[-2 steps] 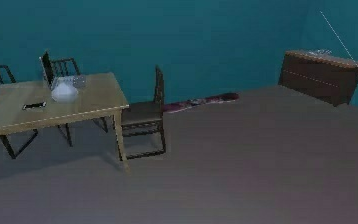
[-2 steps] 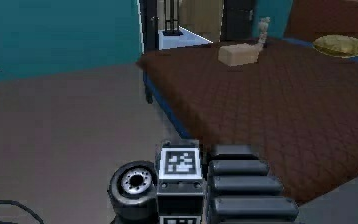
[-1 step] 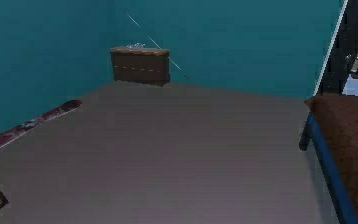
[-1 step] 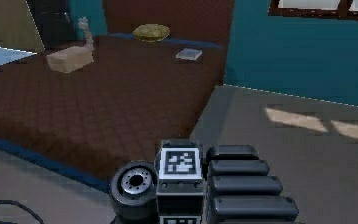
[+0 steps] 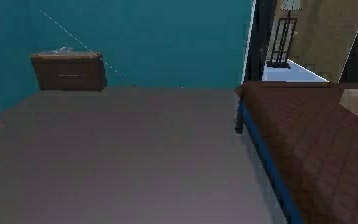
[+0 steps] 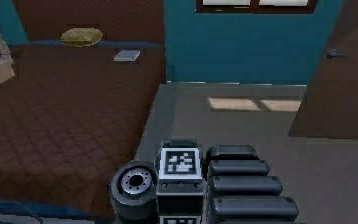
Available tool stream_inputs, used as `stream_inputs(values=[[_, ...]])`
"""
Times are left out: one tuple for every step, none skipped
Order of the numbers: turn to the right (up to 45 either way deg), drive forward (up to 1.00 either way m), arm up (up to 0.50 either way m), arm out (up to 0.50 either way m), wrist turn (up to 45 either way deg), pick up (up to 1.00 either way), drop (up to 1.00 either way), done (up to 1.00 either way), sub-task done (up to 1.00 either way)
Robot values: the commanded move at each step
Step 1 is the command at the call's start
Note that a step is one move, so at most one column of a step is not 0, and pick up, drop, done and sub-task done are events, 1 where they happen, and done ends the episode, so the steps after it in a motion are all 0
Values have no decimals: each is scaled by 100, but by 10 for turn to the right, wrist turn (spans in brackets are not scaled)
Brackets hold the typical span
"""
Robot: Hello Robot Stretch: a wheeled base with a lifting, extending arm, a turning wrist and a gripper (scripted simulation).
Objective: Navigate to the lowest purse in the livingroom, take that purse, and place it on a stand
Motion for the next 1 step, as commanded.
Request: stream_inputs(values=[[0,100,0,0,0,0,0,0,0]])
